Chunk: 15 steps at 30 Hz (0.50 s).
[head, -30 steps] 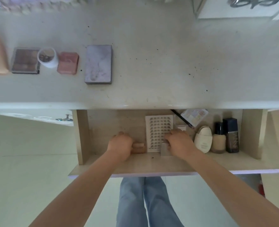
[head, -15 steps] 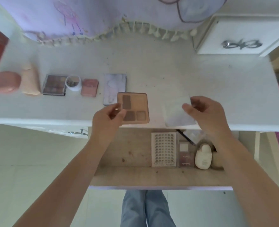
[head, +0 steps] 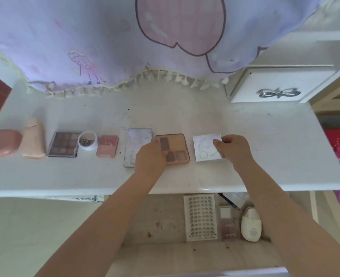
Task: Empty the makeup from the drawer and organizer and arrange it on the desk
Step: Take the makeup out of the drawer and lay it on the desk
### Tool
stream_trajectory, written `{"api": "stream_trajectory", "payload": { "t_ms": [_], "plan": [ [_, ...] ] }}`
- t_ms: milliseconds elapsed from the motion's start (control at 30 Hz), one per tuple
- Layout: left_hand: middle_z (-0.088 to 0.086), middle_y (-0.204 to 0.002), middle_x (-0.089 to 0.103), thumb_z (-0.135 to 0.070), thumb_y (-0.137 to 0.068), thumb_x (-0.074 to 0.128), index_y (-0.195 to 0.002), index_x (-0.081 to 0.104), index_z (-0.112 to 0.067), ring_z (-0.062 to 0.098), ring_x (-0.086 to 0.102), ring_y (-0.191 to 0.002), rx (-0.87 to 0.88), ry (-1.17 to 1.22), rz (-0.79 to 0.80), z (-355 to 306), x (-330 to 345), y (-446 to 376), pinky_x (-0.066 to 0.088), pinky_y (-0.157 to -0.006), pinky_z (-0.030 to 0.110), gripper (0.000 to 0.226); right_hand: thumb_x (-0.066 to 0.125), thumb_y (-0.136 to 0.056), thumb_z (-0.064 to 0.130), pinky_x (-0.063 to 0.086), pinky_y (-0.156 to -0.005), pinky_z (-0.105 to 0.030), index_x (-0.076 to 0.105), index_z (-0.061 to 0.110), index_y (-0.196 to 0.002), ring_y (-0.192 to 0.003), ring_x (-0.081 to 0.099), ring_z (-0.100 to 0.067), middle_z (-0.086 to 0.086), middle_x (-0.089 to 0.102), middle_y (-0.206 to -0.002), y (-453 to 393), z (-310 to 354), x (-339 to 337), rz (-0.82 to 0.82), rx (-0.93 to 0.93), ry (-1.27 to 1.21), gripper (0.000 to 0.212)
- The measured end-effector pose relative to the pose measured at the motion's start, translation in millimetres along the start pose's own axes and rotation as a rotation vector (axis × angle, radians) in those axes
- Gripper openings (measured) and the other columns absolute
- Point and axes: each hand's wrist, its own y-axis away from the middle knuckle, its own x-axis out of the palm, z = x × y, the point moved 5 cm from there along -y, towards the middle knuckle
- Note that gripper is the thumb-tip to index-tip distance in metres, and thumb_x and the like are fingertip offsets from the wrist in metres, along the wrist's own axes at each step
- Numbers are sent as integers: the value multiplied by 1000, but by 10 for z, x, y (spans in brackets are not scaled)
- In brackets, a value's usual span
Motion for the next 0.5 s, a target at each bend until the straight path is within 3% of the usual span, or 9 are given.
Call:
{"api": "stream_trajectory", "payload": {
  "t_ms": [67,167,200,333,500],
  "plan": [
    [5,-76,55,-14,-94,44,-106,56,1,26,58,-90,0,-93,43,-48,6,-17,36,-57,22,22,55,-86,15,37,-67,-25,61,3,-76,-74,51,-22,-6,57,-68,1,-11,14,-21,-28,102,16],
    [7,-89,58,-12,-95,43,-113,54,-1,26,59,-103,-3,-204,120,-87,29,-51,42,-65,25,23,52,-88,18,29,-56,-14,62,-1,-98,-82,50,-20,-9,59,-87,10,-1,46,-68,-105,253,23],
    [9,-97,59,-11,-95,43,-114,53,-1,26,58,-105,-7,-235,134,-101,25,-52,45,-68,24,23,52,-89,18,27,-55,-16,60,-1,-102,-84,50,-22,-11,59,-90,25,13,57,-94,-139,281,25],
    [15,-120,56,-3,-93,42,-121,48,-1,28,55,-111,-24,-280,139,-170,-16,16,46,-87,30,29,49,-90,14,30,-71,-22,54,-2,-108,-96,51,-32,-19,56,-100,127,7,117,-192,-195,306,24],
    [15,-118,53,-2,-90,43,-116,51,-1,28,52,-108,96,-281,-24,-257,-62,219,42,-75,30,26,45,-92,16,38,-78,-32,52,-1,-114,-99,52,-32,-20,56,-108,194,-45,87,-219,-269,362,29]
  ]
}}
